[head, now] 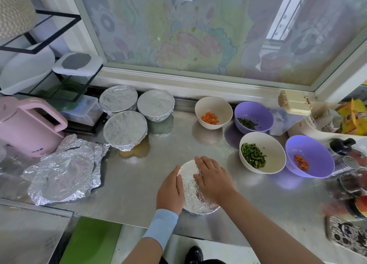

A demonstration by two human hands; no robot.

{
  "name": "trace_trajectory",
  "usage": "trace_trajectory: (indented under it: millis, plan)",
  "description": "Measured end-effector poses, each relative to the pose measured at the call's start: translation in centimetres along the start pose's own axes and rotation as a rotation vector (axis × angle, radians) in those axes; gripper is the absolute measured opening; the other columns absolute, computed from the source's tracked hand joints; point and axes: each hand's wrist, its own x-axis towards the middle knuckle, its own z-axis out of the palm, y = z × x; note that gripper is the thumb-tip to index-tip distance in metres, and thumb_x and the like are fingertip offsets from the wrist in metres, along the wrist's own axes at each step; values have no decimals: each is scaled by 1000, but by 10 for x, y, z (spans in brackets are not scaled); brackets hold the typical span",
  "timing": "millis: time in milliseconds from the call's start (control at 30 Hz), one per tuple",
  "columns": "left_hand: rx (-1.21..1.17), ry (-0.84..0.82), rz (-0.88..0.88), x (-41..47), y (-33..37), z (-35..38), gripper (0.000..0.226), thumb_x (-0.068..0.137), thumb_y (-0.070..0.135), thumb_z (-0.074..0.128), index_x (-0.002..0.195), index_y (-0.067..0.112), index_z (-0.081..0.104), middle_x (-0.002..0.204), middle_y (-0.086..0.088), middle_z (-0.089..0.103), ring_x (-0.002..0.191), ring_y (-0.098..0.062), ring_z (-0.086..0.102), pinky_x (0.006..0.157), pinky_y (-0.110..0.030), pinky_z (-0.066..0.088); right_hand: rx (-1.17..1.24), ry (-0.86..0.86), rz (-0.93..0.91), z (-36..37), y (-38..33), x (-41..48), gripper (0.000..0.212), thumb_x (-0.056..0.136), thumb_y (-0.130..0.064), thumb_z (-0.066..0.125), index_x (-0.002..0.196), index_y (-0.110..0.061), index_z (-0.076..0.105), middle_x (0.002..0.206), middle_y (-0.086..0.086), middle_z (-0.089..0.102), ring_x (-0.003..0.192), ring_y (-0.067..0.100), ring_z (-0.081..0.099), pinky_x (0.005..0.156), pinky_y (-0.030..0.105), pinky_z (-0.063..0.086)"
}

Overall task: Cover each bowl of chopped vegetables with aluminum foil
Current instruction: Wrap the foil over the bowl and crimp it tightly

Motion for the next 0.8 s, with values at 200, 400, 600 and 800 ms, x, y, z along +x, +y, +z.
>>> trace_trajectory:
  millis: [200, 400, 600, 800]
  plan:
    - [-148, -9, 45, -29, 7, 24, 67, 95, 51, 24, 155, 22, 14, 159, 16, 8, 145, 4, 8, 118, -17, 12, 14, 8, 29, 0, -2, 3, 63, 96, -53, 27, 153, -28, 21, 153, -9, 29, 140, 15, 28, 106, 37, 37]
    - [-64, 30, 48, -27, 5, 27, 62, 97, 49, 25, 152, 19, 25, 158, 10, 19, 146, -5, 19, 119, -31, 22, 15, -25, 22, 3, 0, -1, 69, 94, -54, 19, 156, -26, 11, 162, -4, 13, 150, 17, 6, 119, 36, 18]
    - [451, -76, 301, -7, 9, 11, 64, 93, 49, 34, 147, 16, 37, 159, -10, 25, 148, -28, 20, 119, -45, 10, 66, 107, 143, 21, 3, -25, 75, 91, -51, 9, 156, -13, 13, 164, 7, 1, 150, 18, -7, 121, 32, -5]
    - [535, -414, 585, 50, 26, 7, 71, 93, 52, 12, 155, 20, 16, 163, 4, 12, 150, -16, 7, 122, -38, 9, 250, 192, 266, 32, -2, -42, 75, 93, -52, 10, 155, -11, 19, 163, 3, 10, 150, 15, 3, 123, 32, 3]
